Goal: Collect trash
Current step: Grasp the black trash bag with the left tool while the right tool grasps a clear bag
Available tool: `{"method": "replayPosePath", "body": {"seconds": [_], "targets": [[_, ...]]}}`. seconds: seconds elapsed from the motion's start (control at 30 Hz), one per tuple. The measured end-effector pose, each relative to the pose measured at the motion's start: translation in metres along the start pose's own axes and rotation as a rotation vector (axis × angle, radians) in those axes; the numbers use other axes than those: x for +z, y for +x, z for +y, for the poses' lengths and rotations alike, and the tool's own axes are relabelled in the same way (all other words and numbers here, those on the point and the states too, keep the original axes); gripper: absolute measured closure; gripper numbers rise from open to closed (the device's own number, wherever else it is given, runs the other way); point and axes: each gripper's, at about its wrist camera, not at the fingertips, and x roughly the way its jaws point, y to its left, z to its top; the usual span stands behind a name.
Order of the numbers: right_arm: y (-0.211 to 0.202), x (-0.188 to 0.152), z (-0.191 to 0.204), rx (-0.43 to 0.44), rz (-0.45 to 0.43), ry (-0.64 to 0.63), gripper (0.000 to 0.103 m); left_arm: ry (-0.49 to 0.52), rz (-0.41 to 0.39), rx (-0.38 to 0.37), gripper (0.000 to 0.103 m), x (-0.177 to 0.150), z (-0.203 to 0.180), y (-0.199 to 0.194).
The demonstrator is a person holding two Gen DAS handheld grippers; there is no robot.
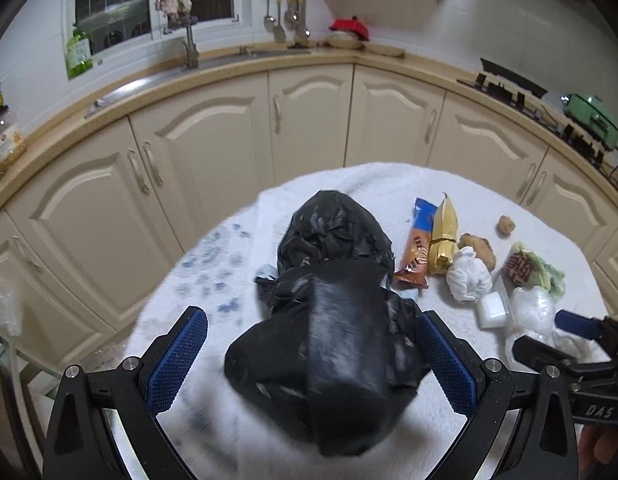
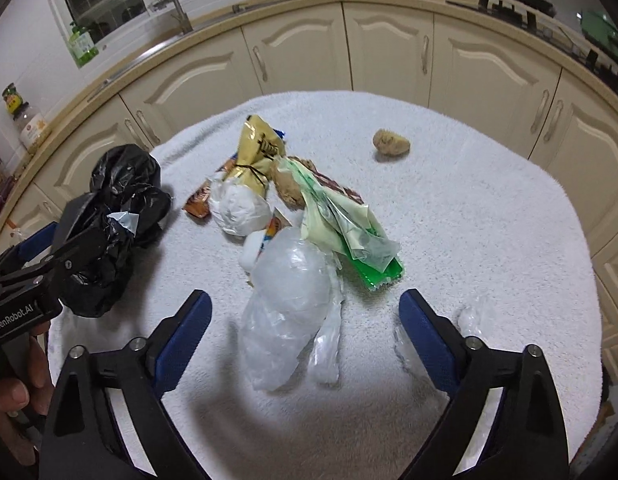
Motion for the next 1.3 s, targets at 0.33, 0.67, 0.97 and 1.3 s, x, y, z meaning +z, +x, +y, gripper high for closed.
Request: {"method": "replayPosePath", "body": {"seconds": [0.33, 0.67, 0.97, 1.3], "targets": [[0.008, -0.007, 0.001, 0.039, 0.008, -0.043, 0.066, -0.035, 0.077, -0.132, 0.043, 0.031, -0.003, 0.075], [-0.021, -0.034, 0.0, 0.117, -0.016, -0.023, 0.066, -0.05, 0.038, -0.154, 0.045, 0.037, 0.004, 0.069], [-0.059, -0.054, -0.008, 0.149, -0.08, -0.017, 0.066, -0.054, -0.023, -0.165, 0.045, 0.026, -0.006, 0.036], [-0.13, -0.064, -0.046, 0.158, -0.218, 0.032, 0.066, 0.021, -0.137, -0.233, 0.045, 0.032, -0.036, 0.0]]}}
